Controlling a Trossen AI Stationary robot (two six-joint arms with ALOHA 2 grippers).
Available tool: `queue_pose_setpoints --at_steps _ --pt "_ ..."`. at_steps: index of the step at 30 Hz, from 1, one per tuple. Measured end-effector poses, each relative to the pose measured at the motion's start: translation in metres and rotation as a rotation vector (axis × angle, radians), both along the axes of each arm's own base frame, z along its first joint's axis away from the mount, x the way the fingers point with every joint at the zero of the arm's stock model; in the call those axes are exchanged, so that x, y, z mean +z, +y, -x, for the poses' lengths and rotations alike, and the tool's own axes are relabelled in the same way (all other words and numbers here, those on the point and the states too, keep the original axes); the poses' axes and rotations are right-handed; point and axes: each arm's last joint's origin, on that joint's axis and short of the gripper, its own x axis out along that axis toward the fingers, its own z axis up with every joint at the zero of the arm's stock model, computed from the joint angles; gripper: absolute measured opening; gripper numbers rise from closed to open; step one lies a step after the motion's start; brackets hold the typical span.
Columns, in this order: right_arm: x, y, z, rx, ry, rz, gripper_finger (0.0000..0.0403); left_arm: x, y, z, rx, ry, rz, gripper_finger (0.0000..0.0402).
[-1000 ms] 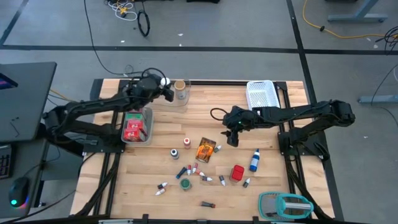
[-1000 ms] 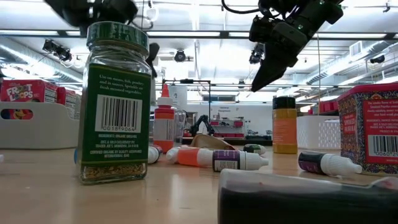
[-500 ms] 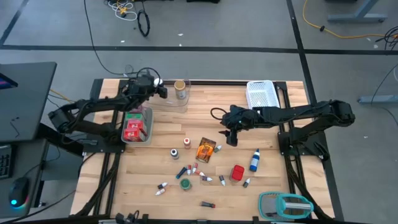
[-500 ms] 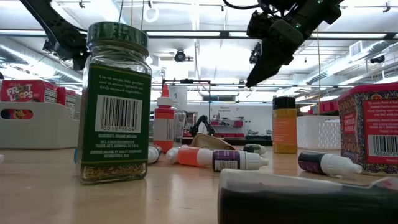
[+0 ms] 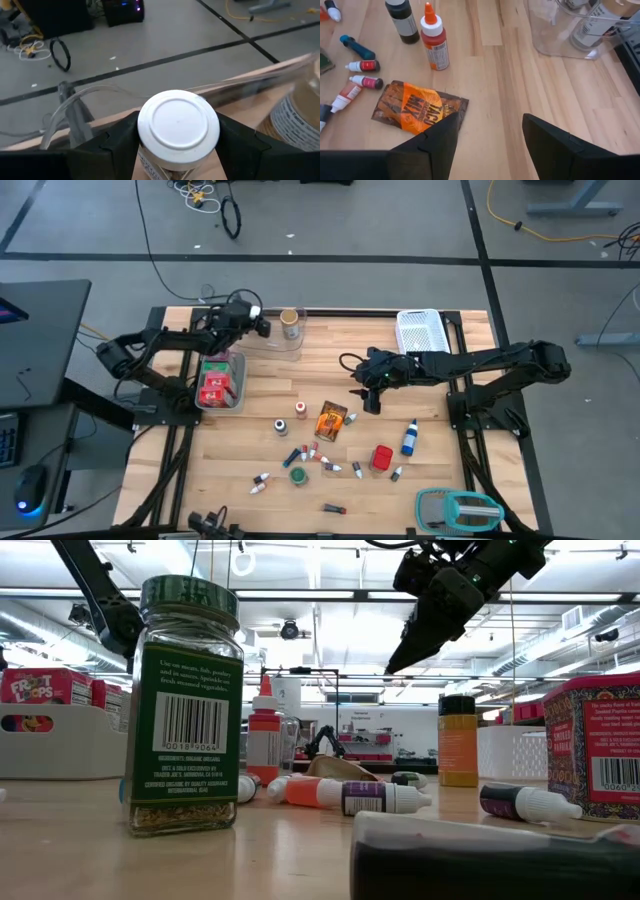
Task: Pick & Place Kitchen Items
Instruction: Put the white seasoning bottle into the transparent bin, then put the orange seasoning bottle into the transparent bin
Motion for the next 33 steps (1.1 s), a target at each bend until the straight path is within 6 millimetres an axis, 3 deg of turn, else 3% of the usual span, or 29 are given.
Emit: queue_pose_setpoints --at_steps 4,11,17,26,33 --pt "0.000 0.000 0.000 0.002 0.000 0.002 0.0230 0.003 0.001 -0.001 -0.031 0.027 -0.053 0.0239" --pt "0.003 0.000 -0.003 0.018 -0.036 0.020 0.0230 0.007 0.001 -0.001 -0.046 0.067 -0.088 0.0290" --pt "0.008 0.000 -0.007 0.002 -0.109 0.006 0.0230 0.029 -0.004 0.002 -0.077 -0.003 -0.149 0.0322" --pt "-0.003 0.004 0.003 -0.091 0.029 -0.105 0.0230 0.088 -0.046 -0.001 -0.458 -0.260 -0.294 0.0321" --pt "-0.012 0.005 0.015 -0.212 0.170 -0.071 0.0230 0.104 -0.077 -0.011 -0.666 -0.315 -0.347 0.0320"
